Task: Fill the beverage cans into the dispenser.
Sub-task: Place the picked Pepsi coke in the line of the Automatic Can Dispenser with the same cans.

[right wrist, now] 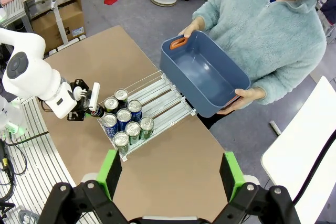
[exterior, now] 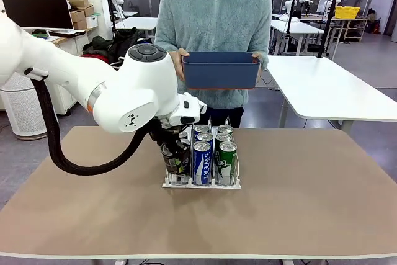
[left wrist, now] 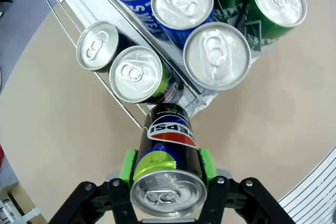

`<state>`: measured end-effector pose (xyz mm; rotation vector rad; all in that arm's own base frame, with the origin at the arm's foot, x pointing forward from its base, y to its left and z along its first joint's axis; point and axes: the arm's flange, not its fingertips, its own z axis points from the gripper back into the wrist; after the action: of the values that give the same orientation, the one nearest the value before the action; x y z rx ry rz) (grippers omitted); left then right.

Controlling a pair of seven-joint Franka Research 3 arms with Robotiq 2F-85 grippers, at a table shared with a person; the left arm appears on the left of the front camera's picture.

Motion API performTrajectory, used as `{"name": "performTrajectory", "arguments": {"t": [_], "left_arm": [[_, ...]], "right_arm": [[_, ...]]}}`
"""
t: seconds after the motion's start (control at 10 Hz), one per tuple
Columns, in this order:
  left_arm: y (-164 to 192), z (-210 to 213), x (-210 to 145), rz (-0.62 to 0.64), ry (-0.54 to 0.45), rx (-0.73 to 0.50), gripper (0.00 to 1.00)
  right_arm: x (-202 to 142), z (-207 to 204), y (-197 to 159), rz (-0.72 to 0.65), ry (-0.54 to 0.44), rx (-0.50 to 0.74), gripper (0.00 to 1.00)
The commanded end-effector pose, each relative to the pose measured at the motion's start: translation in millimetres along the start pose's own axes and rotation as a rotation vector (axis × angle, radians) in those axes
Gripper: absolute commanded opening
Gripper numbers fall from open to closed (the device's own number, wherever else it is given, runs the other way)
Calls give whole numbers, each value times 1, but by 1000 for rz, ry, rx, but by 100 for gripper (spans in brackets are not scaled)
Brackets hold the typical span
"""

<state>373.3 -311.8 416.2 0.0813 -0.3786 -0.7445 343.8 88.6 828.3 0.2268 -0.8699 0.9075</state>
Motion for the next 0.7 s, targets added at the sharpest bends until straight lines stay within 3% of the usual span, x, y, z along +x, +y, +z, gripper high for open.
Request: {"name": "performTrajectory", "arguments": {"t": [0.0, 0.4, 0.6], "left_arm": [[13, -11, 29, -1, -91, 11, 58], [19, -30, 34, 2, -67, -7, 58], [18, -41, 33, -6, -9, -27, 58]], "right_arm": [[0, 0, 0, 0, -2, -2, 100], [0, 0, 0, 0, -2, -2, 100], [0, 0, 0, 0, -2, -2, 100]]}}
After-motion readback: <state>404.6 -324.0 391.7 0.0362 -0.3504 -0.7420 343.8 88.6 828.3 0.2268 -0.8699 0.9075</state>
